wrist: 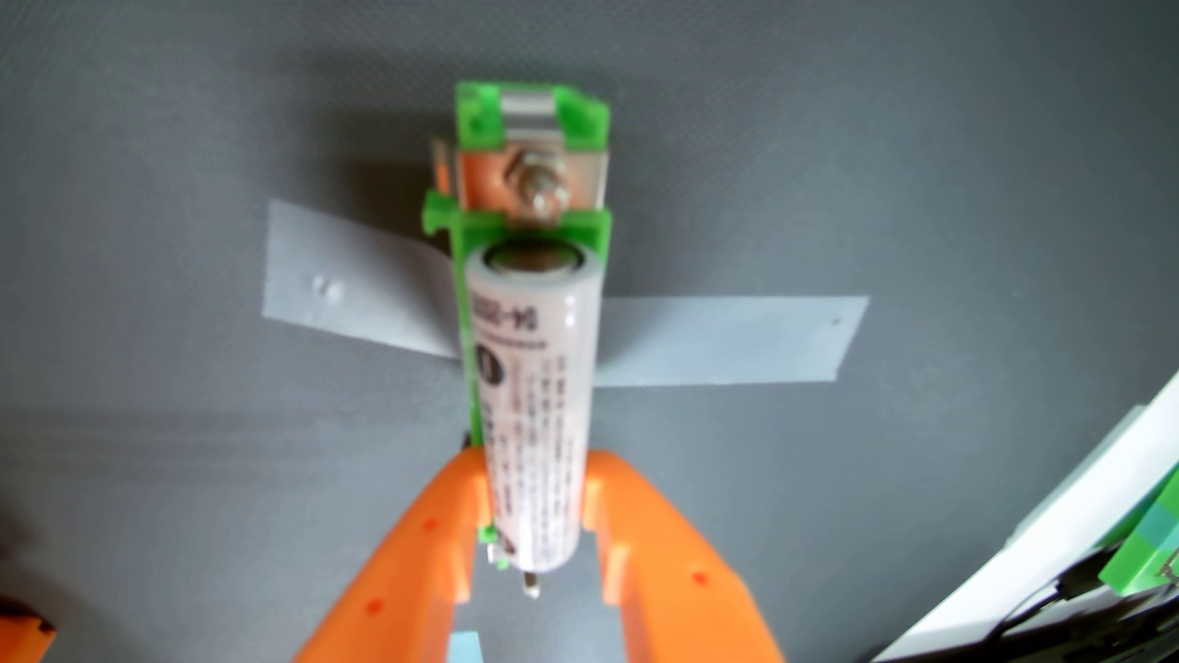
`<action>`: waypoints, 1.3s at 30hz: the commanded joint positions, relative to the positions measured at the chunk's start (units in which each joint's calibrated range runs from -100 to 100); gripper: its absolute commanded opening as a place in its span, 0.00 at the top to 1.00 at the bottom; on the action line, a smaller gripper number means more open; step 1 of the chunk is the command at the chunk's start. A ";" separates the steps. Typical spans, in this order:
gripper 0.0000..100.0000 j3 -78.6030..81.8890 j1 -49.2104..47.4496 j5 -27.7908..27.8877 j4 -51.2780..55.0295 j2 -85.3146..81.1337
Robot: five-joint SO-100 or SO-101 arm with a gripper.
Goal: Insert Battery
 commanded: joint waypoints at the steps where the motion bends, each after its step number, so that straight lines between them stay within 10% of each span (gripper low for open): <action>1: 0.98 -0.14 0.53 0.10 -0.44 -1.06; 39: 0.88 -0.77 0.53 0.20 0.32 -1.06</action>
